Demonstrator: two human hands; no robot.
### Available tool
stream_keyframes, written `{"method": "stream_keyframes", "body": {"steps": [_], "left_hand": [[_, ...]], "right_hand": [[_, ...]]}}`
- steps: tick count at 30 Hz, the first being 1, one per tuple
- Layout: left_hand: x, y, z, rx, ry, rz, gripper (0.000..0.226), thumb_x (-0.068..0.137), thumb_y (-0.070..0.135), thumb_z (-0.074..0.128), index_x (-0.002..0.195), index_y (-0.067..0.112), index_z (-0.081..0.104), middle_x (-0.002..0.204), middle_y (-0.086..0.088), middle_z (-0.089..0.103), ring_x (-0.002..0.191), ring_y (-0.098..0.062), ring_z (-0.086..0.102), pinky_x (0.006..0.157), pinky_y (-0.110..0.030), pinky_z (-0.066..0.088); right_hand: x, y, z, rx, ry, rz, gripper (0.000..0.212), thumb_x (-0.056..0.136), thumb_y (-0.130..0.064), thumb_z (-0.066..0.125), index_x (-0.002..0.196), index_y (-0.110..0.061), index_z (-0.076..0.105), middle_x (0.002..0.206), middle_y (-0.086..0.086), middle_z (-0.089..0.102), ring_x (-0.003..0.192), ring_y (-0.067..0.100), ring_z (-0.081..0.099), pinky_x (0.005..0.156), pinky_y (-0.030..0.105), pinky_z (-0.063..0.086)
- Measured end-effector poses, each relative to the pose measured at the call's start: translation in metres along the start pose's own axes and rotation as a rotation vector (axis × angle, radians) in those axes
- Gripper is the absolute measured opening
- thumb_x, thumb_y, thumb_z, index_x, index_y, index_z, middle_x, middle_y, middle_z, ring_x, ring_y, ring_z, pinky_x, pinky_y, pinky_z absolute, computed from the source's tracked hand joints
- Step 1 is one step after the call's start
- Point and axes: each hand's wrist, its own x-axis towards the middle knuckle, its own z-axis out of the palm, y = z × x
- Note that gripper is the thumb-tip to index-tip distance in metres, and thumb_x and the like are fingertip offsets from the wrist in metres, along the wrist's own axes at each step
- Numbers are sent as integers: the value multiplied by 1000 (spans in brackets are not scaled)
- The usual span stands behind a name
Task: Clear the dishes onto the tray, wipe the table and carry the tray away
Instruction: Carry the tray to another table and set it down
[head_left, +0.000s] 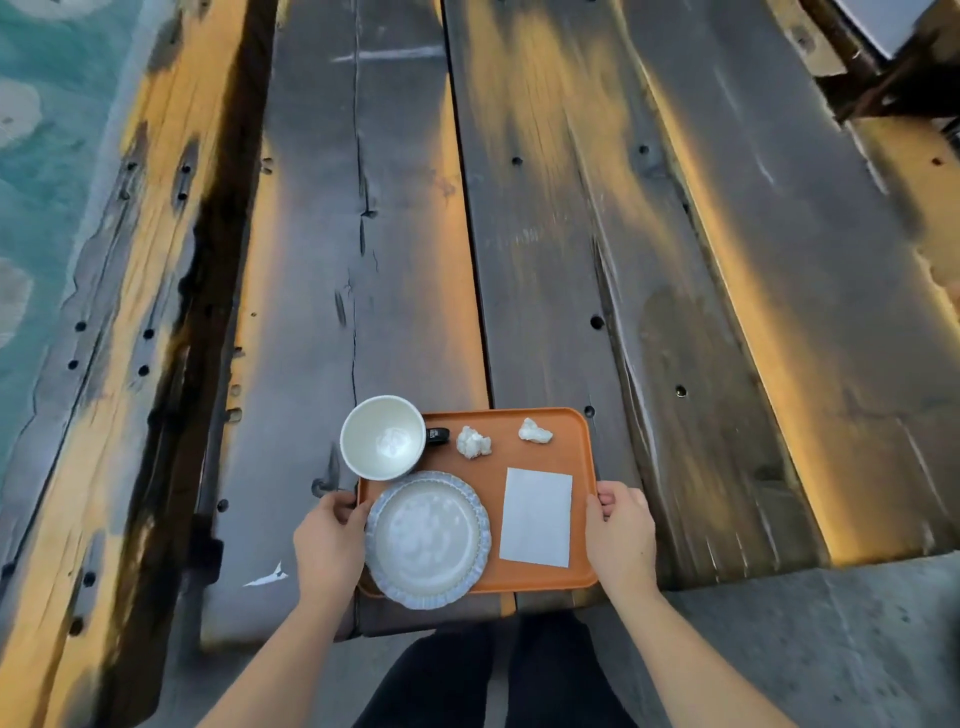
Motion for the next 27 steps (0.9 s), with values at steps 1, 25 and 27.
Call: {"method": "stream_keyframes", "body": {"steps": [1,25,27], "left_hand": [[0,0,2,-7,-7,-3,21,96,22,67,112,7,68,81,0,65,76,-14,55,75,-32,38],[-27,-2,4,-331,-255,-32,39,93,46,69,116,20,51,111,0,67,102,-18,68,88,-43,58],[-29,1,-1,-336,-276,-26,43,93,38,72,123,18,48,118,-1,66,107,-20,67,94,-47,58]], "right_hand": [[-1,0,1,-10,10,-3,1,100,-28,55,100,-29,55,105,-8,54,81,6,58,72,22,46],[-19,4,8,149,123,-7,18,105,-27,44,117,-20,55,111,-1,61,99,16,62,85,37,55],[-20,0,1,159,122,-22,18,104,-27,44,117,-21,55,110,-2,61,100,16,62,86,37,55]]}}
